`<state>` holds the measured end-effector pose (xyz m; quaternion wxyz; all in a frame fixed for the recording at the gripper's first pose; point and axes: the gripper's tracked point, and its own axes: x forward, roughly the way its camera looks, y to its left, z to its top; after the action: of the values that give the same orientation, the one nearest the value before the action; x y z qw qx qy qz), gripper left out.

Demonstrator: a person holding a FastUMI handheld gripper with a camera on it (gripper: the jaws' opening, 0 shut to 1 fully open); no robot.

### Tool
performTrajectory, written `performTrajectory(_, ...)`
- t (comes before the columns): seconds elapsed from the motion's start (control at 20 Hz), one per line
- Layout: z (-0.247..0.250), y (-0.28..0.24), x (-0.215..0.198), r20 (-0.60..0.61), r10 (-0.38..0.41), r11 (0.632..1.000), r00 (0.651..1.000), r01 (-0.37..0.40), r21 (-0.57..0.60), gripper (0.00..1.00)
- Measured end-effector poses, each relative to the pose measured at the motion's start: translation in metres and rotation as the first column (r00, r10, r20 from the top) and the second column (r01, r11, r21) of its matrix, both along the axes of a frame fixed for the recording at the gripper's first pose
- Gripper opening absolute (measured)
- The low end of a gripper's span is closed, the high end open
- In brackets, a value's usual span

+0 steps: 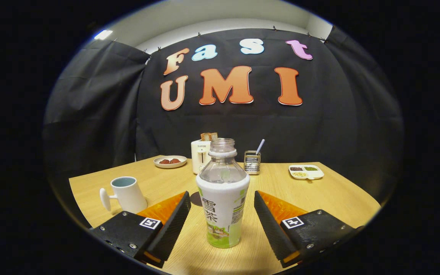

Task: Take the bottle from table, then pour the juice into the cup, finally place the bottle on the coaster

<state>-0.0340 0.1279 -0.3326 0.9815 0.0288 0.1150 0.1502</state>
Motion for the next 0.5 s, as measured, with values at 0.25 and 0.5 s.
performTrajectory(0.25,-0.023,-0.002,0.008,-0.062,-0.019,0.999,0.998,0.02,0.025,0.99)
performTrajectory(0.5,-0.036,-0.002,0.015,-0.094,-0.03,0.999,0.995,0.033,0.026,0.91)
